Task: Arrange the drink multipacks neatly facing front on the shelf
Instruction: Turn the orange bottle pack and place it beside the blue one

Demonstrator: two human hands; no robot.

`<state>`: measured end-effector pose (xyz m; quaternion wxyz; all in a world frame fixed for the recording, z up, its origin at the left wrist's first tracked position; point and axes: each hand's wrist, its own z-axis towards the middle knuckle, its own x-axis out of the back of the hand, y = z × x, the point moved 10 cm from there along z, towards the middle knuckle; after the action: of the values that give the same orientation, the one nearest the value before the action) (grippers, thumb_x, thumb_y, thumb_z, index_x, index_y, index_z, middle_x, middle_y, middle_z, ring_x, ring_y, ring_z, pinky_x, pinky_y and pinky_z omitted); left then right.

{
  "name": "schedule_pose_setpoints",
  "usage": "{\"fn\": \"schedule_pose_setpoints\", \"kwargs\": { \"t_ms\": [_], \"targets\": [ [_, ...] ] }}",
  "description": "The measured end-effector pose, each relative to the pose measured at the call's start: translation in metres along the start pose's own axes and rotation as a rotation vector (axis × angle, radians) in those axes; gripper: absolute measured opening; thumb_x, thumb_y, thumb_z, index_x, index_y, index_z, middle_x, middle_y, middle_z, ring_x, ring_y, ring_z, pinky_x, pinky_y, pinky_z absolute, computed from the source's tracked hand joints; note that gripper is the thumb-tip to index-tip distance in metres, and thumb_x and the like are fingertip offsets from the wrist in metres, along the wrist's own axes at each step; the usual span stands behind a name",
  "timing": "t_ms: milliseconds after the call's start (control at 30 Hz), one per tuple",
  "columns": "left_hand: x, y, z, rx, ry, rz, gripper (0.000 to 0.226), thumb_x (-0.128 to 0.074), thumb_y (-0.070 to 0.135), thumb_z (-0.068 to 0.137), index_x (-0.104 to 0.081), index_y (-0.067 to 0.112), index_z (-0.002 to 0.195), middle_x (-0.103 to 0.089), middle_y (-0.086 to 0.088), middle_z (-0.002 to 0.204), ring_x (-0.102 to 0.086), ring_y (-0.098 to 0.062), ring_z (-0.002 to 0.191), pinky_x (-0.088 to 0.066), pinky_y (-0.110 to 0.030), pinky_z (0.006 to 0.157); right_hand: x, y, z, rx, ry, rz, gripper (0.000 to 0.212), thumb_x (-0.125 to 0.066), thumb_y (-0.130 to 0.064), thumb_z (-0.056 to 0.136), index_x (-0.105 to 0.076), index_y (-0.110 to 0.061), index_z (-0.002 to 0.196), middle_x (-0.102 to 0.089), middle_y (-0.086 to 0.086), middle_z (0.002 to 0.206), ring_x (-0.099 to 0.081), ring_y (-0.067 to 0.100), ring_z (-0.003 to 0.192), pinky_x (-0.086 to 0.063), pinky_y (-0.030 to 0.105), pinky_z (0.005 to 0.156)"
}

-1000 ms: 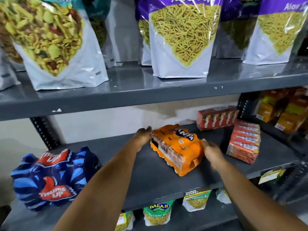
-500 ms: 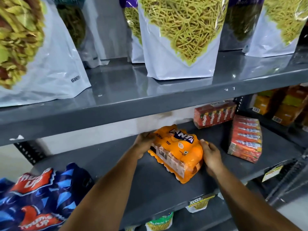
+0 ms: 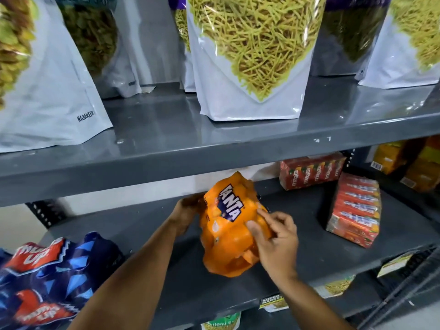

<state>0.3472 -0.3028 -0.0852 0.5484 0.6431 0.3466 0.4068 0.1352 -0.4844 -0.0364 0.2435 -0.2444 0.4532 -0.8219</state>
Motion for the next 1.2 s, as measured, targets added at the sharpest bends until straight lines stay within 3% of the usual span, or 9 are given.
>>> {"fn": "schedule_pose_setpoints", "kwargs": {
  "t_ms": [100, 200, 433, 533, 667, 733, 833, 1000, 1200],
  "targets": [
    [0.011, 0.000, -0.006, 0.006, 0.109, 0.087, 0.026, -0.056, 0.007, 0.095, -0.069, 0.014, 0.117, -0.071, -0.005, 0.105, -0.066, -0.014, 0.089, -0.058, -0.031, 0.082, -0.021, -0.029, -0.006, 0.224, -0.068, -0.080, 0.059, -0.057, -0.072, 0.075, -0.075, -0.025, 0.107, -0.054, -0.008, 0.100, -0.051, 0.022, 0.099, -0.036, 0.008, 0.088],
    [0.019, -0.006, -0.013, 0.016, 0.147, 0.174, 0.020, -0.056, 0.011, 0.097, -0.071, 0.017, 0.108, -0.071, -0.004, 0.103, -0.067, -0.019, 0.093, -0.054, -0.037, 0.090, -0.041, -0.046, -0.007, 0.343, -0.111, -0.077, 0.054, -0.061, -0.068, 0.075, -0.077, -0.025, 0.103, -0.055, -0.008, 0.104, -0.050, 0.020, 0.099, -0.046, 0.024, 0.087],
    [0.035, -0.021, -0.030, 0.101, 0.183, 0.388, 0.025, -0.067, 0.020, 0.086, -0.069, 0.024, 0.061, -0.071, 0.009, 0.068, -0.061, -0.002, 0.063, -0.049, -0.024, 0.063, -0.084, -0.078, -0.024, 0.527, -0.217, -0.218, 0.049, -0.060, -0.071, 0.075, -0.077, -0.032, 0.099, -0.062, 0.001, 0.098, -0.053, 0.023, 0.088, -0.051, 0.035, 0.074],
    [0.038, -0.022, -0.041, 0.130, 0.224, 0.322, 0.024, -0.065, 0.023, 0.086, -0.072, 0.024, 0.064, -0.072, 0.007, 0.068, -0.064, -0.002, 0.059, -0.048, -0.019, 0.053, -0.094, -0.081, -0.031, 0.569, -0.228, -0.275, 0.049, -0.058, -0.072, 0.075, -0.077, -0.032, 0.096, -0.062, 0.000, 0.098, -0.055, 0.026, 0.088, -0.051, 0.038, 0.072],
    [0.043, -0.020, -0.051, 0.130, 0.297, 0.158, 0.024, -0.055, 0.014, 0.093, -0.078, 0.015, 0.100, -0.076, 0.001, 0.089, -0.071, -0.002, 0.073, -0.054, -0.014, 0.055, -0.096, -0.077, -0.031, 0.572, -0.293, -0.286, 0.054, -0.051, -0.074, 0.078, -0.075, -0.033, 0.104, -0.057, -0.003, 0.106, -0.052, 0.024, 0.094, -0.047, 0.031, 0.080],
    [0.050, -0.020, -0.055, 0.135, 0.365, 0.049, 0.029, -0.052, 0.011, 0.096, -0.071, 0.010, 0.117, -0.074, -0.009, 0.109, -0.070, -0.019, 0.100, -0.058, -0.029, 0.084, -0.096, -0.070, -0.029, 0.518, -0.396, -0.163, 0.054, -0.053, -0.072, 0.079, -0.071, -0.034, 0.112, -0.055, -0.004, 0.110, -0.051, 0.021, 0.101, -0.044, 0.027, 0.087],
    [0.053, -0.024, -0.062, 0.152, 0.424, -0.227, 0.037, -0.049, 0.012, 0.100, -0.054, 0.002, 0.136, -0.061, -0.015, 0.134, -0.054, -0.028, 0.128, -0.039, -0.040, 0.113, -0.082, -0.051, 0.003, 0.238, -0.445, 0.098, 0.052, -0.046, -0.069, 0.084, -0.065, -0.035, 0.118, -0.055, -0.005, 0.107, -0.056, 0.012, 0.104, -0.046, 0.023, 0.087],
    [0.053, -0.025, -0.093, 0.132, 0.464, -0.383, 0.043, -0.046, 0.029, 0.102, -0.051, 0.008, 0.139, -0.058, -0.006, 0.139, -0.049, -0.023, 0.132, -0.028, -0.043, 0.118, -0.072, 0.003, 0.088, -0.193, -0.311, 0.301, 0.019, -0.053, -0.028, 0.097, -0.062, -0.016, 0.109, -0.064, 0.001, 0.104, -0.061, 0.011, 0.096, -0.046, 0.030, 0.089],
    [0.059, -0.035, -0.116, 0.157, 0.504, -0.248, 0.046, -0.042, 0.039, 0.101, -0.056, 0.012, 0.136, -0.060, -0.001, 0.135, -0.052, -0.018, 0.127, -0.031, -0.040, 0.116, -0.093, -0.008, 0.096, -0.149, -0.409, 0.141, 0.026, -0.053, -0.030, 0.096, -0.062, -0.011, 0.111, -0.066, 0.005, 0.107, -0.063, 0.018, 0.100, -0.052, 0.036, 0.090]
  ]
}}
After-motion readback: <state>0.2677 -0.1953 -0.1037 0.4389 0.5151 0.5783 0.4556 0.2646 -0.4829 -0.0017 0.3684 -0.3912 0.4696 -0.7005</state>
